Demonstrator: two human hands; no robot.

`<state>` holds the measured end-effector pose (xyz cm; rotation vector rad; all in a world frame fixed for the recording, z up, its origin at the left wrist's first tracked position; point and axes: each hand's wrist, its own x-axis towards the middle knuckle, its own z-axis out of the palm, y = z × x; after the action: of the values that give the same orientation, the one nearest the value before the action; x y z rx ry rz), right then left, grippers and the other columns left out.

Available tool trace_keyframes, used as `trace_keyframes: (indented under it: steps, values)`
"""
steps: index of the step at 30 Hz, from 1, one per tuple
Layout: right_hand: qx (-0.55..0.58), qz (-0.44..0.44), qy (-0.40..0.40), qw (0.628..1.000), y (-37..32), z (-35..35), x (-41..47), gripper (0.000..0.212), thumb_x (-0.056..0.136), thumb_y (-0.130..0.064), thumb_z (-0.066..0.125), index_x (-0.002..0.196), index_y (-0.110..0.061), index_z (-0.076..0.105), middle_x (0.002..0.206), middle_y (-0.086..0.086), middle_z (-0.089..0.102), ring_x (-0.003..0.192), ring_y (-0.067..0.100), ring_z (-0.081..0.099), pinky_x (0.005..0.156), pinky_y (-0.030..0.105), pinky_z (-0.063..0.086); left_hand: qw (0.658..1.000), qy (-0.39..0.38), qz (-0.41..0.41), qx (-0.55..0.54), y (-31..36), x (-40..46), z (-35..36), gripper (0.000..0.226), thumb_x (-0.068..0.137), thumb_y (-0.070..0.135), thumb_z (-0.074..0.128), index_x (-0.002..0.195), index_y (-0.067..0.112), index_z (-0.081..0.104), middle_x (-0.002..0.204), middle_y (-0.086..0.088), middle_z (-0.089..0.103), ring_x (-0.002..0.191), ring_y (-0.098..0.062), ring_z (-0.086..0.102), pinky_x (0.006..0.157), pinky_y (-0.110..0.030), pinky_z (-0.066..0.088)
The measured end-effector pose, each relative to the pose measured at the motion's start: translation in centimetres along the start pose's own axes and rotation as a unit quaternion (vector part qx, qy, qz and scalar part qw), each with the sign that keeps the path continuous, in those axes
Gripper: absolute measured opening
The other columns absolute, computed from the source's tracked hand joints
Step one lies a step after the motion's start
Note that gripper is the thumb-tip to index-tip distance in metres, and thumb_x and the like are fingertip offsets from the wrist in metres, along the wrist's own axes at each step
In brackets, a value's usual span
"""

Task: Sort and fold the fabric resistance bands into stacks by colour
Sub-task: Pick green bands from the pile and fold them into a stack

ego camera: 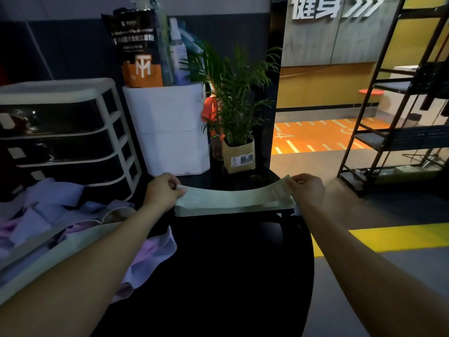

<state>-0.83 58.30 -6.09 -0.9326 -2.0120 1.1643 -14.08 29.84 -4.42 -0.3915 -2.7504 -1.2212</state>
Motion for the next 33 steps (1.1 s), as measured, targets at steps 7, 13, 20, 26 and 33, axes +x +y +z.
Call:
trace_keyframes:
  steps: [7,13,20,26,33]
  values:
    - [-0.057,-0.026,-0.027,0.998,1.7,1.3,0.4,0.019,0.085,-0.013,0.064,0.099,-0.002,0.072,0.097,0.017,0.07,0.093,0.031,0.062,0.078,0.033,0.045,1.0,0.01,-0.01,0.018,-1.2,0.0,1.3,0.019,0.079,0.01,0.072,0.093,0.004,0.061,0.084,-0.006,0.056,0.08,-0.019,0.051,0.071,-0.022,0.034]
    - [-0.097,-0.039,-0.029,0.994,2.3,1.5,0.5,0.02,0.086,-0.013,0.062,0.099,-0.002,0.071,0.099,0.019,0.069,0.094,0.033,0.061,0.078,0.034,0.044,1.0,-0.007,0.017,0.001,-2.0,0.0,1.8,0.022,0.077,0.013,0.074,0.093,0.004,0.061,0.085,-0.006,0.057,0.08,-0.018,0.052,0.072,-0.021,0.035]
    - [-0.182,-0.198,-0.076,0.96,-0.4,2.9,-2.0,0.036,0.087,-0.021,0.064,0.121,-0.01,0.06,0.12,0.012,0.05,0.115,0.03,0.041,0.095,0.034,0.035,0.991,-0.133,0.018,0.0,-3.2,0.5,0.8,0.069,0.063,0.019,0.086,0.123,0.013,0.053,0.126,-0.005,0.054,0.114,-0.018,0.052,0.099,-0.029,0.041]
    - [-0.272,-0.29,-0.294,0.869,-2.6,6.6,-4.5,0.057,0.088,-0.037,0.061,0.14,-0.024,0.042,0.145,0.0,0.036,0.134,0.024,0.032,0.109,0.037,0.027,0.977,-0.201,0.029,0.058,-3.4,0.4,0.8,0.094,0.059,0.01,0.087,0.139,0.014,0.04,0.139,-0.005,0.046,0.125,-0.018,0.045,0.1,-0.02,0.033]
    - [-0.283,-0.249,-0.344,0.86,-2.2,7.6,-4.4,0.054,0.09,-0.043,0.056,0.14,-0.029,0.041,0.145,0.0,0.038,0.134,0.027,0.032,0.113,0.042,0.019,0.982,-0.178,0.04,0.057,-4.1,0.7,1.2,0.077,0.061,0.008,0.086,0.129,0.014,0.051,0.126,-0.004,0.054,0.108,-0.014,0.049,0.09,-0.018,0.034]
